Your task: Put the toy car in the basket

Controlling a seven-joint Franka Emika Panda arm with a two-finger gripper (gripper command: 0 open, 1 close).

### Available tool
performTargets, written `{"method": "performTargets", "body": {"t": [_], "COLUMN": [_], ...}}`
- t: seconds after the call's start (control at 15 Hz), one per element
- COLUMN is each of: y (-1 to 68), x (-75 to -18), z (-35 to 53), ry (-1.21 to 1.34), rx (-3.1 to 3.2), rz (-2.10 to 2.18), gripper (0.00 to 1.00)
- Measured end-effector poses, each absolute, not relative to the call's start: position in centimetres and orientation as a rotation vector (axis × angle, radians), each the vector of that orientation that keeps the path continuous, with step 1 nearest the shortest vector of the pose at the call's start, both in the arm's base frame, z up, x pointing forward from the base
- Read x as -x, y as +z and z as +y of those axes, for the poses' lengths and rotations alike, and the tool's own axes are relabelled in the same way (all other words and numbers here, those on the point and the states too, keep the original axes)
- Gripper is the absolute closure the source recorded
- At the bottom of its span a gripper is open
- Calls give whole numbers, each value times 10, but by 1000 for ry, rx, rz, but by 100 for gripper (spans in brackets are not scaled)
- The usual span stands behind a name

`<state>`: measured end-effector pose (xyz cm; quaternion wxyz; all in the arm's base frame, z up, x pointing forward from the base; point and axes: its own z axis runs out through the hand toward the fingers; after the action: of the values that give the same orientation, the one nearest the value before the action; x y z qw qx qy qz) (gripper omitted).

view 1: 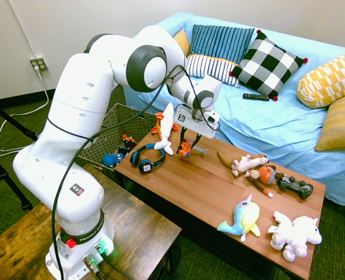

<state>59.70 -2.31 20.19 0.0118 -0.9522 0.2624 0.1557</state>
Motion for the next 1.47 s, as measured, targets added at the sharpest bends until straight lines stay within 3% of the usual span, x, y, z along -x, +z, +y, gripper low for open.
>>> {"method": "performTargets", "body": {"t": [0.27, 0.47, 0.8, 0.87, 1.07, 1.47], "y": [260, 263, 163, 143, 109, 108], "x": [-553, -526, -538, -542, -548, -587], "z": [118, 255, 353, 362, 393, 413], "ry": [412, 381, 519, 553, 631, 622], "rx": [3046, 3124, 3219, 3226, 3257, 3275], "rz": [695, 587, 572, 573, 537, 552], "gripper": [100, 100, 100, 0, 0, 0]}}
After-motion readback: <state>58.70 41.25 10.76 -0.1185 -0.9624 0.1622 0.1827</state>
